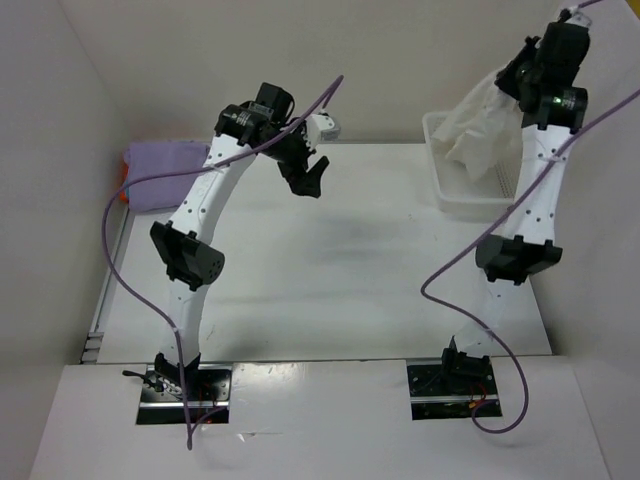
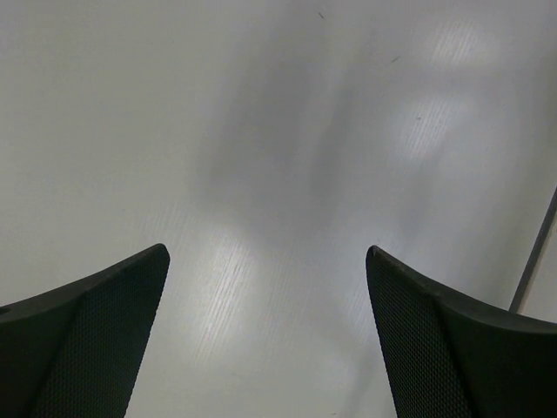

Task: Fold and stack the t-shirts
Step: Grab crumpled tshirt from bin with the right arm, then move the tshirt to the center of the board

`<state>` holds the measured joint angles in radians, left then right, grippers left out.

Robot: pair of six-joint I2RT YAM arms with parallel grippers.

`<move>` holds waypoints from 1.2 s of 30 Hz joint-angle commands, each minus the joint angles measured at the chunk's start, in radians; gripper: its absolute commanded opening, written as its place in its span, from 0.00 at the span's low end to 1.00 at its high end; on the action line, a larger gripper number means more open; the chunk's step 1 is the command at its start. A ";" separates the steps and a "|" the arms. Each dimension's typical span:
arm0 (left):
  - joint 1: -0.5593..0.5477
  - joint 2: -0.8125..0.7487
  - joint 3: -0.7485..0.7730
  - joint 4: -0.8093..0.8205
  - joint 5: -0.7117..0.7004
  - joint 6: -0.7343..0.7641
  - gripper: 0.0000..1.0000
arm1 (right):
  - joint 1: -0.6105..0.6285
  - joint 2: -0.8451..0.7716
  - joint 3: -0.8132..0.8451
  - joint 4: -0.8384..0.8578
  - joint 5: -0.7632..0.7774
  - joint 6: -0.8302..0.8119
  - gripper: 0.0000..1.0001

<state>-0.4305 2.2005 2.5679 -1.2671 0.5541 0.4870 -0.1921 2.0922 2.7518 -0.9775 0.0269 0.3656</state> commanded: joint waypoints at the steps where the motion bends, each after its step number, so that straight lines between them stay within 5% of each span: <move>1: 0.001 -0.102 -0.046 0.040 -0.089 -0.039 1.00 | 0.014 -0.167 0.032 0.153 -0.243 -0.002 0.00; 5: 0.012 -0.202 -0.122 0.101 -0.178 -0.059 1.00 | 0.074 -0.300 0.032 0.233 -0.491 -0.036 0.00; 9: 0.071 -0.336 -0.250 0.166 -0.256 -0.108 1.00 | 0.289 -0.360 0.023 0.253 -0.604 -0.076 0.00; 16: 0.278 -0.522 -0.445 0.282 -0.276 -0.174 1.00 | 0.525 -0.298 -0.017 0.244 -0.572 -0.073 0.00; 23: 0.440 -0.665 -0.580 0.334 -0.237 -0.185 1.00 | 0.588 -0.127 0.011 0.208 -0.412 -0.016 0.00; 26: 0.452 -0.697 -0.643 0.345 -0.264 -0.162 1.00 | 0.577 -0.040 -0.020 0.136 -0.311 0.041 0.38; 27: 0.452 -0.697 -0.676 0.345 -0.273 -0.136 1.00 | 0.560 -0.017 -0.020 0.081 -0.295 0.053 0.63; 28: 0.452 -0.697 -0.695 0.345 -0.273 -0.124 1.00 | 0.548 0.006 -0.020 0.047 -0.283 0.064 0.71; 30: 0.452 -0.697 -0.735 0.345 -0.305 -0.090 1.00 | 0.517 0.060 -0.020 -0.063 -0.249 0.064 0.80; 36: 0.300 -0.742 -1.000 0.305 -0.410 0.099 1.00 | 0.517 -0.045 -0.248 -0.122 -0.122 -0.002 0.81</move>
<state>-0.0505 1.5043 1.6650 -0.9272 0.1978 0.4522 0.3176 2.1696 2.5748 -1.0424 -0.1776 0.3977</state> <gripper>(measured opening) 1.001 0.806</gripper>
